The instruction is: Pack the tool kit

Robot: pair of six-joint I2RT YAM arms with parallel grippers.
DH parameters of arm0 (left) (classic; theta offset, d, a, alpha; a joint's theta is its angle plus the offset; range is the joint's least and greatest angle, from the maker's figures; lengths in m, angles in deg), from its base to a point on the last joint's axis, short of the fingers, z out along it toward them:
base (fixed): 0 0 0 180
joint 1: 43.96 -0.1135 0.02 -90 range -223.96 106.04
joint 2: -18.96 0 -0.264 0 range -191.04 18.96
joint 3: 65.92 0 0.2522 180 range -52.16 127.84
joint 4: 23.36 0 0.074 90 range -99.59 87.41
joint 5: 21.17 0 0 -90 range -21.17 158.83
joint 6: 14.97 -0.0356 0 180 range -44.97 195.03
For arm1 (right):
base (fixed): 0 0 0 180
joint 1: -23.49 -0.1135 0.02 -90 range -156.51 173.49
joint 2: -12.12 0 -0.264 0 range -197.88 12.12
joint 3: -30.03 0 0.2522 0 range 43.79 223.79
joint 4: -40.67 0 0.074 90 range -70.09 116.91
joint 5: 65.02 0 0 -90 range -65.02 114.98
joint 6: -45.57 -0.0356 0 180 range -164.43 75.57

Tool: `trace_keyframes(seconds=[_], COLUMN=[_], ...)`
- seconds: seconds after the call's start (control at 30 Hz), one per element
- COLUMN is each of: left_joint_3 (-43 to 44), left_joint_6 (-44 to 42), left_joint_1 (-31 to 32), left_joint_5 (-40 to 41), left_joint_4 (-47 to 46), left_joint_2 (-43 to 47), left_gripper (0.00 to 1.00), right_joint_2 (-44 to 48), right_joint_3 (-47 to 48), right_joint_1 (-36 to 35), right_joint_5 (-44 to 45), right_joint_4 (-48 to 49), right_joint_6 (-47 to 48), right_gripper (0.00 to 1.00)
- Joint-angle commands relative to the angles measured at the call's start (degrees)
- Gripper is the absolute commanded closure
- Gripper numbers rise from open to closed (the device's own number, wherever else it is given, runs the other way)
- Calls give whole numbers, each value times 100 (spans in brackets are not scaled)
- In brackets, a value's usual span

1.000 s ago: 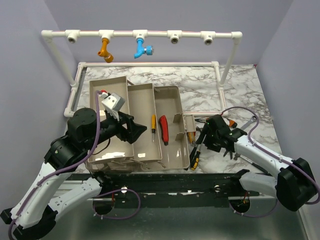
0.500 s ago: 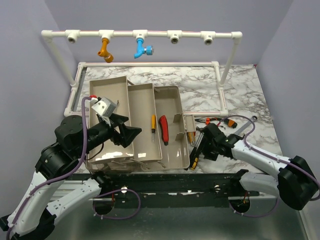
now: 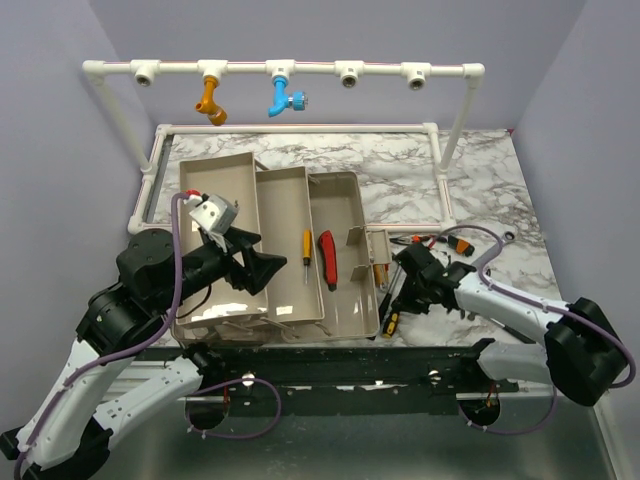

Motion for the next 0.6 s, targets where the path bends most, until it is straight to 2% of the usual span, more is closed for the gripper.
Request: trace_keyframes(seconds=[0.0, 0.13, 0.3, 0.37, 0.43, 0.57], left_joint_3=[-260, -555, -1188, -1356, -1468, -1727], left_joint_6=[78, 322, 875, 1045, 1255, 1549], left_joint_1=[-11, -13, 27, 143, 326, 842], left_joint_5=[-528, -961, -1423, -1464, -1387, -1095], left_joint_4=[-185, -437, -1165, -1351, -1487, -1892], left_joint_2=[-126, -126, -10, -49, -127, -261], left_gripper=[26, 24, 19, 15, 3, 1], right_joint_2=[434, 1029, 1778, 2075, 2394, 2970], right_joint_3=[266, 502, 559, 594, 626, 643], right_joint_1=[-34, -36, -39, -34, -34, -36], right_joint_5=[742, 1142, 1183, 1229, 1194, 1018], right_joint_4=[-663, -1052, -913, -899, -802, -535], right_joint_6=[10, 133, 613, 720, 870, 1163], right_gripper=[94, 96, 99, 99, 99, 99])
